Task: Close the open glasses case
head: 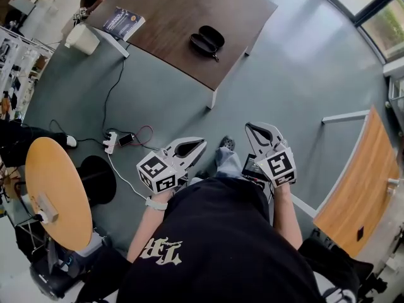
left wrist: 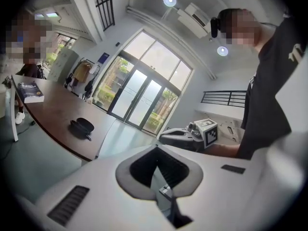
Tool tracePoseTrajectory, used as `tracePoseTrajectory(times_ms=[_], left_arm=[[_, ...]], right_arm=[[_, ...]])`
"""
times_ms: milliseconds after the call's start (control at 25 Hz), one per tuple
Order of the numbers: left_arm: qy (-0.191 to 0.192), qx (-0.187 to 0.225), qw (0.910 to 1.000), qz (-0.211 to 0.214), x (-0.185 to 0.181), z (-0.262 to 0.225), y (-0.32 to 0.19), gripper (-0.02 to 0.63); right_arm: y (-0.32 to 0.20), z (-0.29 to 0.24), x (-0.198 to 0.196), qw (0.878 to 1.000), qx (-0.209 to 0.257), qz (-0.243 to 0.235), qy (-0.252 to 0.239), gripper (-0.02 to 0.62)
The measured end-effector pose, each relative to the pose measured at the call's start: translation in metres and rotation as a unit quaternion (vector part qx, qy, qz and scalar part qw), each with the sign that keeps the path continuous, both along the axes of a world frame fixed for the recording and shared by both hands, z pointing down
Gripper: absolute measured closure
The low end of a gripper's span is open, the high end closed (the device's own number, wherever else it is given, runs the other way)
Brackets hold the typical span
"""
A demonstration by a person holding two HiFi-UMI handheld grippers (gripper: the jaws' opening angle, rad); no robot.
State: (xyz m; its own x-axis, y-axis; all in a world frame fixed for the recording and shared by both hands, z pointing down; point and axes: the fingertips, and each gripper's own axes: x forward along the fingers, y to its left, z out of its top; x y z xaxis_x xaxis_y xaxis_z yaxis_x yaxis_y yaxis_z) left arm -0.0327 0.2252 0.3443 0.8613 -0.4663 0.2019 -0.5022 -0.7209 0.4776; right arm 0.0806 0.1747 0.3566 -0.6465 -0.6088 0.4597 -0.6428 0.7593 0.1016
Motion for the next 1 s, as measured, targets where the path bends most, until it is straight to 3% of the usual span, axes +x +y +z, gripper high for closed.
tracePoseTrajectory(times_ms=[160, 360, 720, 1000], left_arm=[[-0.027, 0.015, 0.9995, -0.001, 0.013, -0.002, -0.025, 0.6], [-0.023, 0.027, 0.9994, 0.004, 0.032, -0.011, -0.054, 0.6], [-0.016, 0.002, 0.9998, -0.006, 0.069, -0.004, -0.093, 0.6], [0.044, 0.004, 0.9987, -0.024, 0.081, -0.018, -0.113, 0.6]], right_arm=[[-0.028, -0.001, 0.014, 1.0, 0.004, -0.004, 0.0, 0.609], [-0.056, -0.001, 0.032, 1.0, 0.001, -0.004, -0.008, 0.609], [-0.1, 0.008, 0.073, 1.0, -0.009, -0.003, -0.021, 0.609], [-0.131, 0.011, 0.096, 0.999, -0.009, -0.004, -0.031, 0.608]])
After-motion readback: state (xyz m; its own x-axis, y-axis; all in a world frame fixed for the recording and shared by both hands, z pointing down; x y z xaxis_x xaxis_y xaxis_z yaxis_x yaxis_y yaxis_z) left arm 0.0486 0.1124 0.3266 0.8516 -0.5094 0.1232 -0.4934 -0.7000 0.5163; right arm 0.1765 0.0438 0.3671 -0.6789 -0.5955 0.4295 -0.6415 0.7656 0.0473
